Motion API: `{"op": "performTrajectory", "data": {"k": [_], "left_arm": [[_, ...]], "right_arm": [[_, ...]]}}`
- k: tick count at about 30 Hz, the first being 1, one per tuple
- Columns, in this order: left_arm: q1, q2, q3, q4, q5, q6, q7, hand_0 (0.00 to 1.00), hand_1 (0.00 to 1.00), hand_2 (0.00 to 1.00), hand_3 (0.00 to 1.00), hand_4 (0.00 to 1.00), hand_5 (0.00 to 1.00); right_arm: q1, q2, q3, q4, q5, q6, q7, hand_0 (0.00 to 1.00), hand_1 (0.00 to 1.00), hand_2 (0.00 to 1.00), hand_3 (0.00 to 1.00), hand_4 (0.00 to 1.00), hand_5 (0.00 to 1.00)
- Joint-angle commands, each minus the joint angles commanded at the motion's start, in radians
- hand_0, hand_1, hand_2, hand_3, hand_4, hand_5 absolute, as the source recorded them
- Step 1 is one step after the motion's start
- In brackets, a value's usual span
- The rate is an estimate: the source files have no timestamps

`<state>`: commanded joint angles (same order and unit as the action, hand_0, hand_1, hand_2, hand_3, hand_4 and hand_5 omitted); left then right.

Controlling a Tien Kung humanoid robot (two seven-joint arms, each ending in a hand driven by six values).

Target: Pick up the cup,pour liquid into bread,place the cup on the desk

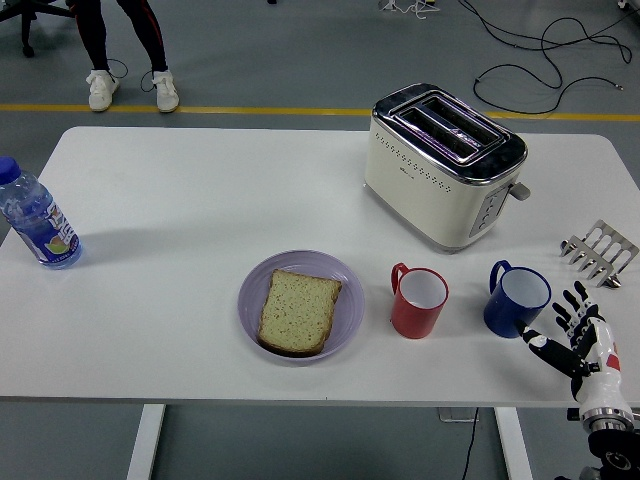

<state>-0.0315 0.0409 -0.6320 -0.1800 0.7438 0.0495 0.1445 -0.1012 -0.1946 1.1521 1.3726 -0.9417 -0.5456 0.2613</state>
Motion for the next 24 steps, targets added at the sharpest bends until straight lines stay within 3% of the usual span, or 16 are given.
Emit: {"op": "performTrajectory", "data": {"k": [16,24], "left_arm": [[0.009,-0.003,0.003,0.000,-0.001,0.000,0.000,0.660,0.703,0.727,0.631,0.390,0.941],[0.008,-0.003,0.015,0.000,-0.009,-0.001,0.002,0.660,0.702,0.726,0.631,0.389,0.939]], "right_arm": [[0.032,0.008,-0.036,-0.030,0.007,0.013,0.002,0.937,0.870,0.936,0.990,0.954,0.002],[0.067,0.027,-0.042,-0.075,0.016,0.014,0.007,0.938,0.864,0.936,0.990,0.956,0.002]]}}
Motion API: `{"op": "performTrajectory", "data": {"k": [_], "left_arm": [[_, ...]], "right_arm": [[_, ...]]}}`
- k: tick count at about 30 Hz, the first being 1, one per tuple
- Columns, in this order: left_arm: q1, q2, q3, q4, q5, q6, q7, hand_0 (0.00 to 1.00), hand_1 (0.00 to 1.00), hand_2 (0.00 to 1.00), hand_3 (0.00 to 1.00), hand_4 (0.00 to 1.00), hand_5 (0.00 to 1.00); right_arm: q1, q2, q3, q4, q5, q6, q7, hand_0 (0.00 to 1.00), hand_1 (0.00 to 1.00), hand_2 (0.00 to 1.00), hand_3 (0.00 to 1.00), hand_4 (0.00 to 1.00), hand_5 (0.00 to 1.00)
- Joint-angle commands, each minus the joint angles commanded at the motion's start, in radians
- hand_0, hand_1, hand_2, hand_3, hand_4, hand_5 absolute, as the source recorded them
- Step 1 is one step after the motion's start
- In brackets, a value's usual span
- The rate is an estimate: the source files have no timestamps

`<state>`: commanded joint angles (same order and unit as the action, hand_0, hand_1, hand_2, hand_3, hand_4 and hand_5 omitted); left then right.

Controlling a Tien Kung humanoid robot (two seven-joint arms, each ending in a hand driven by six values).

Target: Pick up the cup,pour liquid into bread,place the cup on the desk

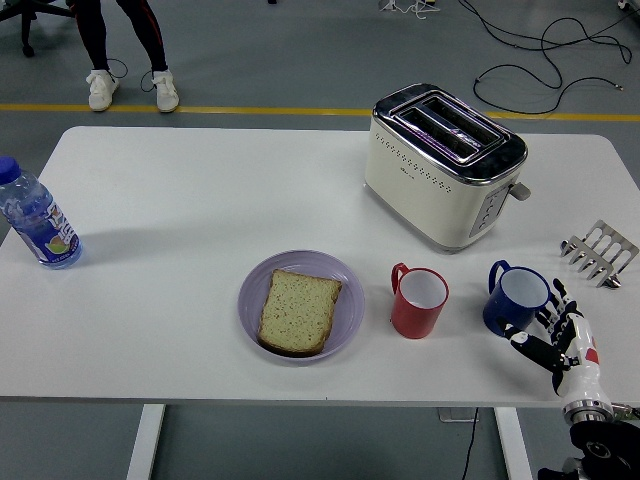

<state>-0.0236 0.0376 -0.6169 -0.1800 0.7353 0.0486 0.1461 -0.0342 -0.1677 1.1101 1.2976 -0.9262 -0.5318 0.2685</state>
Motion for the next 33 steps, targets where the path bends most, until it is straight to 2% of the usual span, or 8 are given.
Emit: {"op": "performTrajectory", "data": {"k": [33], "left_arm": [[-0.017,-0.003,0.022,0.000,-0.028,0.001,-0.001,0.661,0.702,0.726,0.630,0.387,0.932]], "right_arm": [[0.118,0.026,-0.029,-0.127,0.026,0.007,0.008,0.929,0.858,0.932,0.976,0.956,0.013]]}}
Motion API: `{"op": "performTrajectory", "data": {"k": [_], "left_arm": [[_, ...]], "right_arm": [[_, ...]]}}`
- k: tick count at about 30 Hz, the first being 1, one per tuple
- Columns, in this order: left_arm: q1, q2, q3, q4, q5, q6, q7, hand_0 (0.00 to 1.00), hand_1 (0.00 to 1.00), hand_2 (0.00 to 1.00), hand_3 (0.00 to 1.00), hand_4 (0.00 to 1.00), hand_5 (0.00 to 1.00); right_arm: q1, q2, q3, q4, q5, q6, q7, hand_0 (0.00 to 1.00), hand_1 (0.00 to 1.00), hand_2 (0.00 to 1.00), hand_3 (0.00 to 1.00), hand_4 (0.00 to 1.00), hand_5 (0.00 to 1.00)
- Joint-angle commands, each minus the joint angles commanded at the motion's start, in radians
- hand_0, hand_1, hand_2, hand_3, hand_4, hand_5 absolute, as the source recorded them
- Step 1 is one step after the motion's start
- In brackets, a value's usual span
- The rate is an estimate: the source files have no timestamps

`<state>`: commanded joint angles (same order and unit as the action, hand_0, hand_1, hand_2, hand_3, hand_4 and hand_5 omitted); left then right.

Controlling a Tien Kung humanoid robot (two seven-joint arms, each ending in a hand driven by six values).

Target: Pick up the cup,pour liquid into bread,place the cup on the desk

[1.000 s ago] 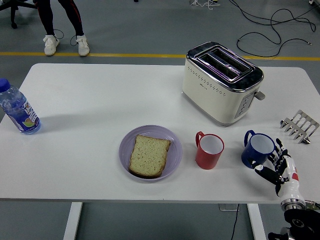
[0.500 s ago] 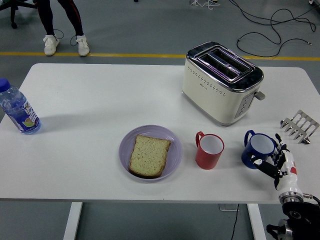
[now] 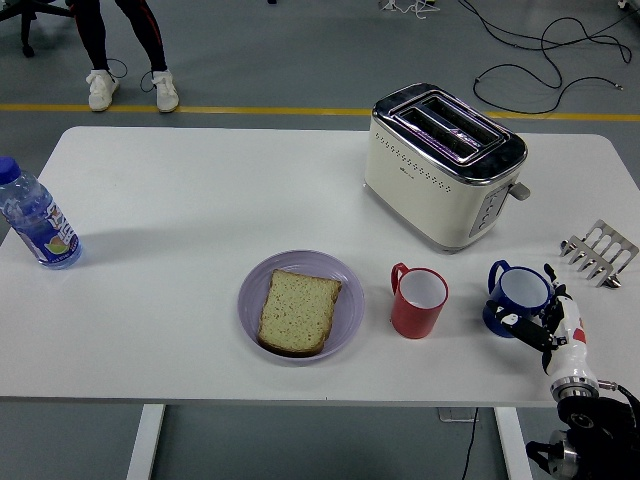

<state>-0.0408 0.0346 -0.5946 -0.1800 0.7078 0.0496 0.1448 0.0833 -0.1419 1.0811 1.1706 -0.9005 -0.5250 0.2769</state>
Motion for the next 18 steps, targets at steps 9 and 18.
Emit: {"op": "performTrajectory", "data": {"k": [9,18], "left_arm": [[0.003,-0.002,-0.001,0.000,0.003,0.000,0.002,0.661,0.703,0.727,0.631,0.386,0.931],[0.003,-0.002,0.003,0.000,0.001,0.000,0.002,0.662,0.704,0.728,0.632,0.389,0.931]], "right_arm": [[0.017,0.008,-0.008,-0.032,0.011,0.002,0.004,0.928,0.855,0.933,0.972,0.958,0.017],[0.028,0.013,-0.018,-0.053,0.047,0.000,0.024,0.897,0.820,0.890,0.919,0.953,0.030]]}}
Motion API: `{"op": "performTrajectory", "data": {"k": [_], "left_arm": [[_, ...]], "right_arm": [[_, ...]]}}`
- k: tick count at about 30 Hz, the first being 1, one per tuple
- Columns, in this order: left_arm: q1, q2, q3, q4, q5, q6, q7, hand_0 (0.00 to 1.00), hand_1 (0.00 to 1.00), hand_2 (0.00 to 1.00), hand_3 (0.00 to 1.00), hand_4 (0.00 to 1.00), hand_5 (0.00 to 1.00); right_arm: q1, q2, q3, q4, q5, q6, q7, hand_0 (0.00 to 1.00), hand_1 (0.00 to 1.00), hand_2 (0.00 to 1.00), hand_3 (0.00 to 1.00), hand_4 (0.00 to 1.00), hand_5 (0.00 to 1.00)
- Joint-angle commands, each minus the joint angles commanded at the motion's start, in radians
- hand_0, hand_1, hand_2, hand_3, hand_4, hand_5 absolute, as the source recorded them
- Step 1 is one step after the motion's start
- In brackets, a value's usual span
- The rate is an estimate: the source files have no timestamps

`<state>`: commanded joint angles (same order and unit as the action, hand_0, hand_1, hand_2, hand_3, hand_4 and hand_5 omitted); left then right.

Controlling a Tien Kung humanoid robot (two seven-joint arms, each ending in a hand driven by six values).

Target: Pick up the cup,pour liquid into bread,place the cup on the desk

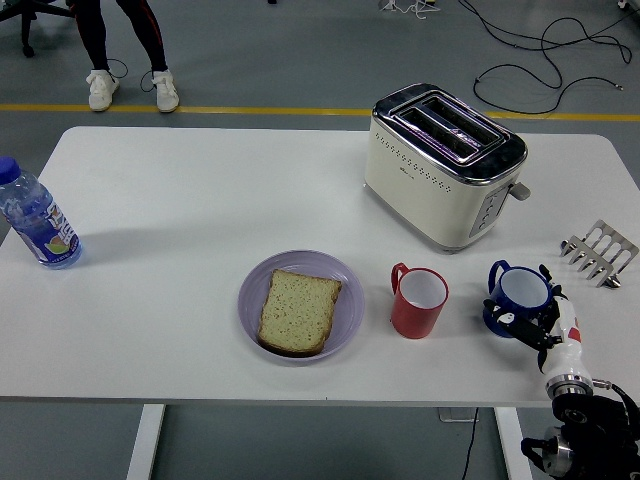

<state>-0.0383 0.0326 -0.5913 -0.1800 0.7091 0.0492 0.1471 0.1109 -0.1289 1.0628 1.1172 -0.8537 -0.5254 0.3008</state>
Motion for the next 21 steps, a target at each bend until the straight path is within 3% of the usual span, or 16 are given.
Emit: {"op": "performTrajectory", "data": {"k": [9,10,15,16,21], "left_arm": [[0.000,-0.001,0.001,0.000,0.000,0.000,0.000,0.662,0.704,0.729,0.633,0.388,0.930],[0.000,-0.001,0.002,0.000,0.000,0.000,0.000,0.662,0.705,0.729,0.633,0.391,0.931],[0.000,-0.001,-0.001,0.000,0.001,0.000,0.000,0.662,0.705,0.729,0.633,0.391,0.931],[-0.001,-0.001,-0.002,0.000,0.003,0.000,0.001,0.662,0.706,0.729,0.634,0.390,0.928],[-0.003,0.000,-0.006,0.000,0.005,0.000,0.001,0.662,0.706,0.729,0.634,0.390,0.928]], "right_arm": [[0.005,0.002,-0.005,-0.011,0.040,-0.004,0.018,0.855,0.779,0.853,0.881,0.939,0.045],[0.006,0.002,-0.006,-0.014,0.049,-0.003,0.022,0.775,0.708,0.772,0.835,0.886,0.038],[0.008,0.003,-0.011,-0.020,0.075,-0.003,0.038,0.775,0.708,0.772,0.835,0.886,0.038],[0.009,0.003,-0.011,-0.019,0.081,-0.004,0.042,0.719,0.668,0.715,0.774,0.835,0.029],[0.010,0.003,-0.007,-0.013,0.110,-0.013,0.071,0.719,0.668,0.715,0.774,0.835,0.029]]}}
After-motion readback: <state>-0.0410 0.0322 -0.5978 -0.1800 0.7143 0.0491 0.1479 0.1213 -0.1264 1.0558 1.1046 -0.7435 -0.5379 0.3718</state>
